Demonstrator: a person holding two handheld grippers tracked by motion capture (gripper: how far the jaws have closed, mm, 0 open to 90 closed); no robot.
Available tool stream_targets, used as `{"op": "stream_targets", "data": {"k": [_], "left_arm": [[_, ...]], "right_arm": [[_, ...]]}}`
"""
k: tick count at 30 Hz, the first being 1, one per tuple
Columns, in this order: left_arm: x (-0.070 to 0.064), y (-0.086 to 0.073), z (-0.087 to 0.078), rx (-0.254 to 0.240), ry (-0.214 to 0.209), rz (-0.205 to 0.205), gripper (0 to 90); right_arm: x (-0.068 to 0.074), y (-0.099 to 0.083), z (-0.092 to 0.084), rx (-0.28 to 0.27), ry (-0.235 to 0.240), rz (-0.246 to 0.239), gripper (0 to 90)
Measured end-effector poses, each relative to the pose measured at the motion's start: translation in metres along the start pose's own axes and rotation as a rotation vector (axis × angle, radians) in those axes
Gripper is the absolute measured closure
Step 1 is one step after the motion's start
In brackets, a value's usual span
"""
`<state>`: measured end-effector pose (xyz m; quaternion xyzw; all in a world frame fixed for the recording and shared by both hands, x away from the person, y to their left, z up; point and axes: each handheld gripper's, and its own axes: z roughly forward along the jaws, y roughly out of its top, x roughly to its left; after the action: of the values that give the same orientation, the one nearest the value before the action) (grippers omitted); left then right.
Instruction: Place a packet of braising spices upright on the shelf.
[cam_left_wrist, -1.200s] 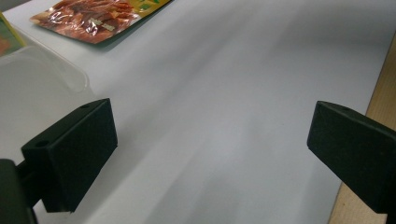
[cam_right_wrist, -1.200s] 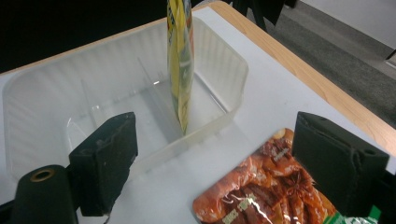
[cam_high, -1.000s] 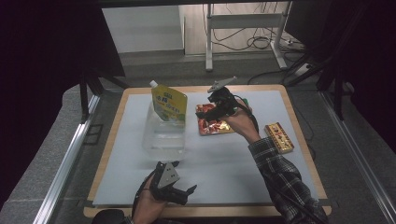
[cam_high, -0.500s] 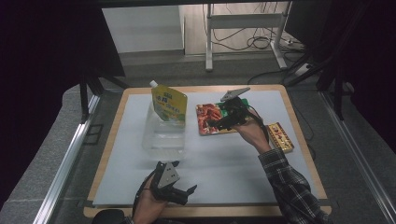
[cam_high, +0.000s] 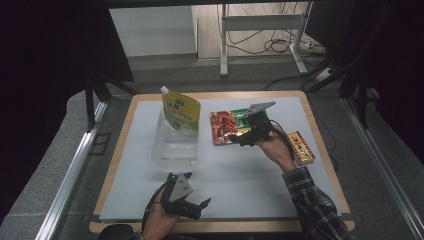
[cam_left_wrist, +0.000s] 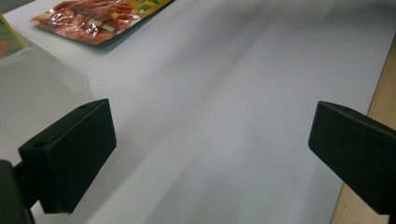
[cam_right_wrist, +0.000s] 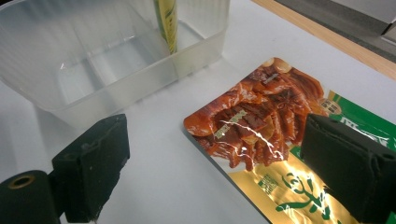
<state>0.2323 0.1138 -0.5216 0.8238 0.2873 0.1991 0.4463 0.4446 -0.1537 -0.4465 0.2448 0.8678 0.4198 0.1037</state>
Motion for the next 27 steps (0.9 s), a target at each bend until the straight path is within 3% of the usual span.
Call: {"op": "stream_targets", "data": {"k": [9,18,27], "left_arm": [[0.000,0.000,0.000,0.007,-0.001,0.016,0.4],[0.000,0.000,0.000,0.010,-0.004,0.020,0.4],[-0.001,0.000,0.001,0.015,-0.005,0.025,0.4]], "right_arm": [[-0.013,-0.019,-0.002,0.018,-0.008,0.060,4.6],[-0.035,-0.038,-0.009,0.022,-0.098,0.053,1.9],[-0.057,-0.058,-0.013,0.084,-0.166,0.064,1.9]]}}
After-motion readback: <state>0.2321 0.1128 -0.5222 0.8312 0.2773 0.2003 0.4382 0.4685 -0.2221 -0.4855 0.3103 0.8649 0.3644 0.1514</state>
